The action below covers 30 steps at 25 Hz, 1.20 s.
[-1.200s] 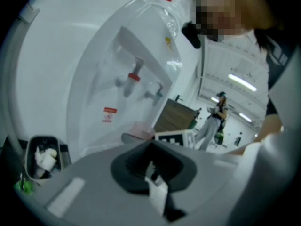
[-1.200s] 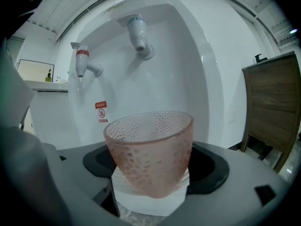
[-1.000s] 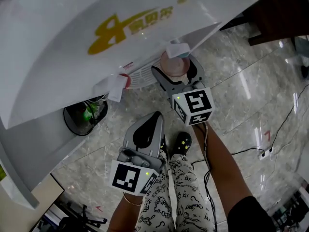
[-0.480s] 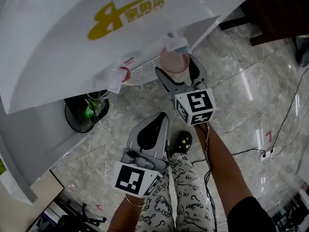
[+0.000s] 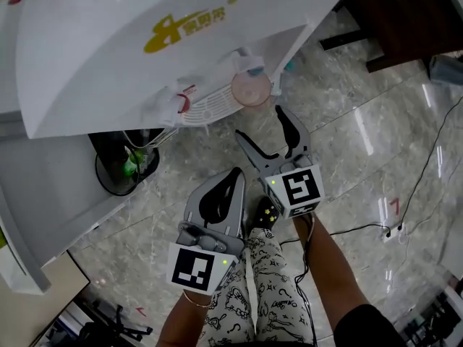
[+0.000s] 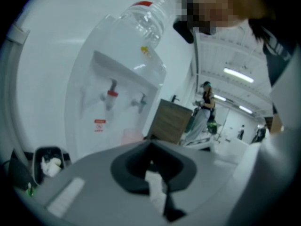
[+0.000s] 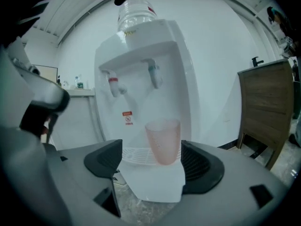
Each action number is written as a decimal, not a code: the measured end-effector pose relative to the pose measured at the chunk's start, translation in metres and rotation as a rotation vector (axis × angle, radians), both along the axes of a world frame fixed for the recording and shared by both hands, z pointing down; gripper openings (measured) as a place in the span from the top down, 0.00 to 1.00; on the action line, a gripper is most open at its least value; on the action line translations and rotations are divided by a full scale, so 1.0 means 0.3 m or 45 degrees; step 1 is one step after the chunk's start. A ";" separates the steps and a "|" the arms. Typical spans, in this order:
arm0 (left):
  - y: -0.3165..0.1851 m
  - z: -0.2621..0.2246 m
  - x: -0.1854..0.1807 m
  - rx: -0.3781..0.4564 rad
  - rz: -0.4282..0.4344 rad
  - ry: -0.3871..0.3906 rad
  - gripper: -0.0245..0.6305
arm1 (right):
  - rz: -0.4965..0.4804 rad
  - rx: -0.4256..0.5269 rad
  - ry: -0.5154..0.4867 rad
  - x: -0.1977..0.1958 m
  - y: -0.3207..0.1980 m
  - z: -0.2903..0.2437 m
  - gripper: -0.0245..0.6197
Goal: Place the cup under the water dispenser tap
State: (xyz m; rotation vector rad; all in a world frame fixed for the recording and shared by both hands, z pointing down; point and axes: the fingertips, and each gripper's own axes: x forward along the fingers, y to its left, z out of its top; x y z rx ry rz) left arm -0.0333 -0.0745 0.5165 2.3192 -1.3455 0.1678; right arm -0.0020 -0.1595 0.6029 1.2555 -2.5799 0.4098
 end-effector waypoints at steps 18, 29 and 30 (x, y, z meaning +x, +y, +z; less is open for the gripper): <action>0.210 -0.911 -0.055 0.265 -0.052 -0.061 0.97 | 0.031 0.208 -0.366 0.129 0.426 -1.265 0.94; 0.459 -1.203 0.016 0.367 0.075 -0.077 0.97 | -0.083 0.186 -0.373 0.139 0.692 -1.567 0.94; 0.466 -1.214 0.022 0.378 0.076 -0.071 0.97 | -0.094 0.173 -0.372 0.139 0.707 -1.561 0.94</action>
